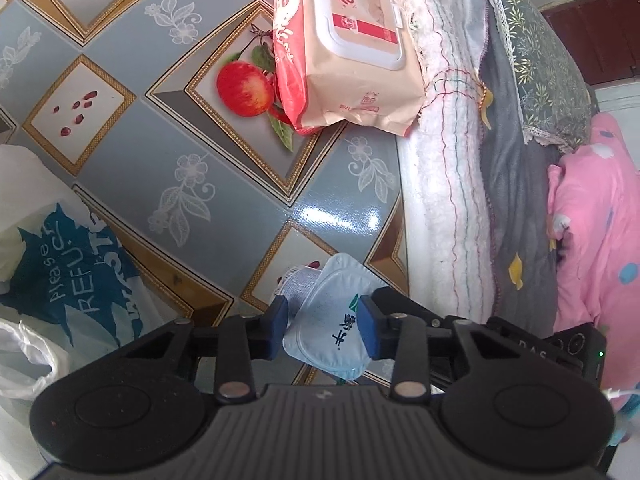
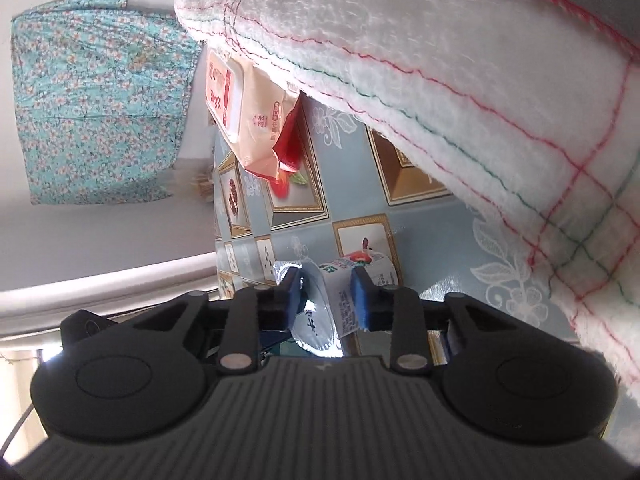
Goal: Organize soft objects
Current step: 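Lift the yogurt cup with the left tool while the right tool grips it too, then carry the yogurt cup over the box with both tools and lower it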
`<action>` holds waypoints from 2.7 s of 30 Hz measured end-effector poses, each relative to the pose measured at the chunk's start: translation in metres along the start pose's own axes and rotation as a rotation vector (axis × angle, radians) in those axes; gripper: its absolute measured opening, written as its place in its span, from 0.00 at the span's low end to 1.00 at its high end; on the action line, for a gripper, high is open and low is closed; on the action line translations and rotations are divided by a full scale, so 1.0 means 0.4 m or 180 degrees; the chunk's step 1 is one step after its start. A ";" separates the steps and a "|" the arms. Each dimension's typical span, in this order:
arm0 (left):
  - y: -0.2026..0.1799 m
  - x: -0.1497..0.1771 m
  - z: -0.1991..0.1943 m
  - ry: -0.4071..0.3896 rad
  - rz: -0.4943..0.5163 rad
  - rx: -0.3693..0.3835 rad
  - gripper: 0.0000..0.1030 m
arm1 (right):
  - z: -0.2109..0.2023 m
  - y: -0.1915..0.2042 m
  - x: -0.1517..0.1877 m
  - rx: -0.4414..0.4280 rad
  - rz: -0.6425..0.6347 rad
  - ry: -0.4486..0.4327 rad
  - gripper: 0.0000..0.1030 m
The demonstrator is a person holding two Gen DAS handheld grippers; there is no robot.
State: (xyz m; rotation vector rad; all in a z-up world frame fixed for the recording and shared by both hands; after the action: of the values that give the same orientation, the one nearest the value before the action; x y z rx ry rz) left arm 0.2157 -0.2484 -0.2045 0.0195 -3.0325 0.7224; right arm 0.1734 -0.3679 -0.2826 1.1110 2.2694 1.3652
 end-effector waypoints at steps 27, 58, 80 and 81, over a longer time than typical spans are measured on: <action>-0.014 0.002 0.002 -0.0085 0.0190 -0.0131 0.44 | -0.022 0.010 -0.030 -0.0093 -0.0228 0.0191 0.12; -0.019 0.005 -0.007 -0.0189 -0.0003 0.0083 0.34 | -0.038 0.022 -0.058 -0.0200 -0.0154 0.0165 0.18; -0.040 0.018 -0.202 -0.0531 0.0134 0.0246 0.34 | -0.129 0.213 0.019 -0.0388 -0.0491 0.0056 0.18; -0.035 0.020 -0.224 -0.0559 0.0136 0.0262 0.34 | -0.135 0.229 0.035 -0.0403 -0.0522 0.0057 0.18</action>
State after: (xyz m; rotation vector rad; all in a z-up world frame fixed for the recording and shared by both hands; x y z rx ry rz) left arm 0.2096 -0.2206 -0.1179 0.0208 -3.1751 0.8942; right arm 0.1768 -0.3681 -0.1753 0.8559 2.1973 1.4347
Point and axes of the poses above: each gripper's, at about its wrist camera, not at the fingertips, and z roughly the way its jaws point, y to its left, x to its underside, the point moved 9 cm from there along z, roughly the way its jaws point, and after that the axes turned 4 degrees about -z, right-handed, at the moved point
